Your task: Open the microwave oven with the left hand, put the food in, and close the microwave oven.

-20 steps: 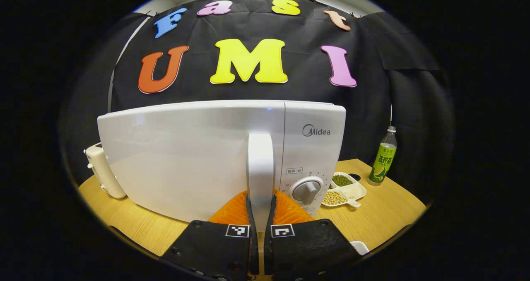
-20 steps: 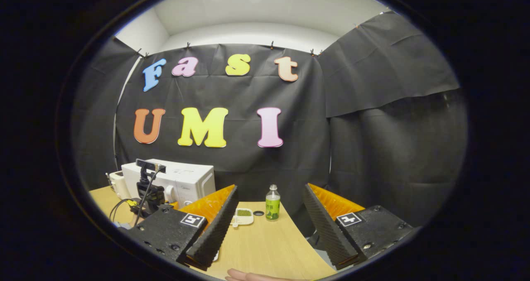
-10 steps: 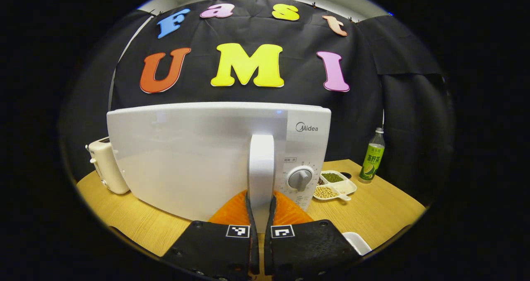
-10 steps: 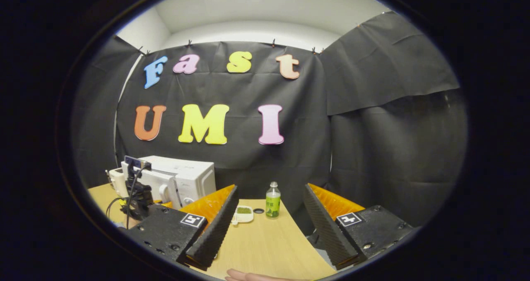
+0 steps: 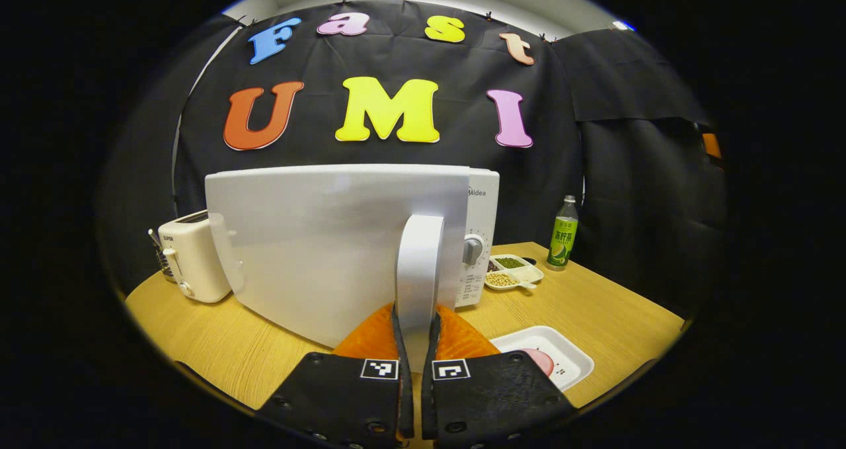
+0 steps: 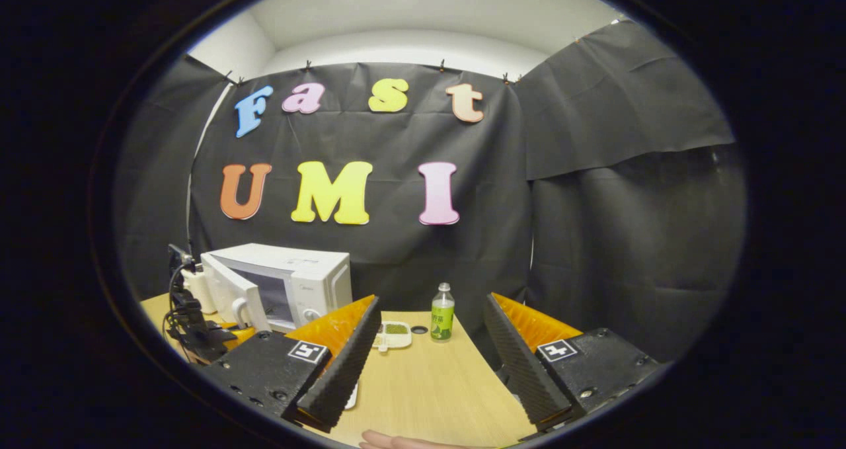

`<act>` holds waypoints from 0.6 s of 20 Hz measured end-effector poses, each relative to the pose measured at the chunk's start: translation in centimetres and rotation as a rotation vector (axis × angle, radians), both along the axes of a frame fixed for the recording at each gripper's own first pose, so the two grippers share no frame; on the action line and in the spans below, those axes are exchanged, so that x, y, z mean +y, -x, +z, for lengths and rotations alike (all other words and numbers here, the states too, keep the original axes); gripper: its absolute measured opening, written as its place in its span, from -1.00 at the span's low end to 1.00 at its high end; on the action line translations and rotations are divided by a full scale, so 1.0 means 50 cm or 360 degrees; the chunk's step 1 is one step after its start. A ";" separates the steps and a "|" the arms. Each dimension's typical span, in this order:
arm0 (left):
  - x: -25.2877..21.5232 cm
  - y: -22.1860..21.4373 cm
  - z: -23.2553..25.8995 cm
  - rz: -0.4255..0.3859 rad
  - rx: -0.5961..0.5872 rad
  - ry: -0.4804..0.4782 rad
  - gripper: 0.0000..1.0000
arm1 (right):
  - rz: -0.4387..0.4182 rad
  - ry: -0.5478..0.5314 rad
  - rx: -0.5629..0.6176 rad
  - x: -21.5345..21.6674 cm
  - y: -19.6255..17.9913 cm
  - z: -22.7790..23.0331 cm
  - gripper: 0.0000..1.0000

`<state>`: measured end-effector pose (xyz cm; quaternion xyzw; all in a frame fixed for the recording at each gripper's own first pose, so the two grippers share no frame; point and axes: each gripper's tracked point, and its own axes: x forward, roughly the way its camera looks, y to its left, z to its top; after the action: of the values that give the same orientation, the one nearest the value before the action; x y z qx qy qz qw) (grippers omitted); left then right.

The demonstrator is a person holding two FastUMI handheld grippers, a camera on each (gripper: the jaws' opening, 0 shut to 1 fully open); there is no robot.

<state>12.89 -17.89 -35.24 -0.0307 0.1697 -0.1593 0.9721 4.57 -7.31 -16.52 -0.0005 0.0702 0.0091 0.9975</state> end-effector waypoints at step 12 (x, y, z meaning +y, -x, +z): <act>0.299 0.183 0.017 0.0262 -0.0135 -0.0078 -0.44 | 0.0237 -0.0004 0.0054 0.182 0.058 -0.030 0.83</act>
<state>3.74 -2.94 -34.41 -0.0139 0.1291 -0.0757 0.9886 1.69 1.78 -18.02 -0.0042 0.0869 0.0834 0.9927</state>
